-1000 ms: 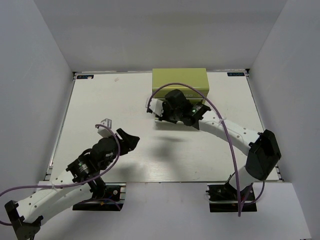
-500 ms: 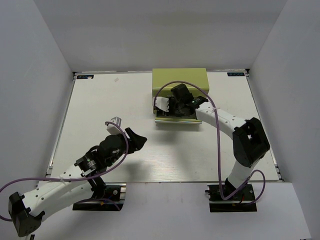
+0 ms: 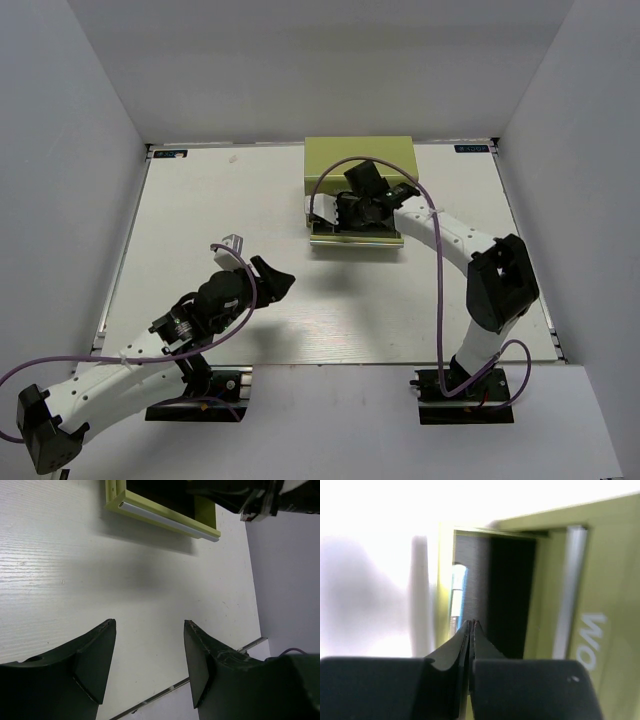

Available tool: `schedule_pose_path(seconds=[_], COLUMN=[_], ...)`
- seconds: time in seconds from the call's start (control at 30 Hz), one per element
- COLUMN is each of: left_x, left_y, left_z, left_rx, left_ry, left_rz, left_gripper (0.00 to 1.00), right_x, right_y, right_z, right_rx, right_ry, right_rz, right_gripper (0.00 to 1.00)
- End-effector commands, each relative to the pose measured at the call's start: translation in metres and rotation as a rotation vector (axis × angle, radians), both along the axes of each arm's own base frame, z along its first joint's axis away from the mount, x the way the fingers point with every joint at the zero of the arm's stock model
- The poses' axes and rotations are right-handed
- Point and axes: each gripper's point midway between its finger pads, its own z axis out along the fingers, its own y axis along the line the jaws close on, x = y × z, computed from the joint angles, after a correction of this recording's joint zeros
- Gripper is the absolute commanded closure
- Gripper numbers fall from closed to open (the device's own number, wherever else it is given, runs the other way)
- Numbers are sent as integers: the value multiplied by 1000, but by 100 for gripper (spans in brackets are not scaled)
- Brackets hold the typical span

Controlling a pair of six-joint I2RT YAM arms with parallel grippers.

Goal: Sort the stationery into containers
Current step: Place the pen in the storage box, then close the drawer in the storage box.

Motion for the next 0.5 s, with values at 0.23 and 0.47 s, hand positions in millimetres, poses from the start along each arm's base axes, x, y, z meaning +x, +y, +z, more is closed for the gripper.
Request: schedule_pose_path(seconds=[0.23, 0.47], left_x=[-1, 0], left_y=[-4, -2], left_z=[2, -2], left_rx=[-12, -3], left_ry=[-11, -8], left_rz=[-16, -7], left_gripper=[33, 33], right_x=[-92, -54], right_y=[-6, -4], right_z=[-9, -46], right_rx=[-88, -125], right_ry=[383, 246], right_rz=[422, 249], right_gripper=[100, 100])
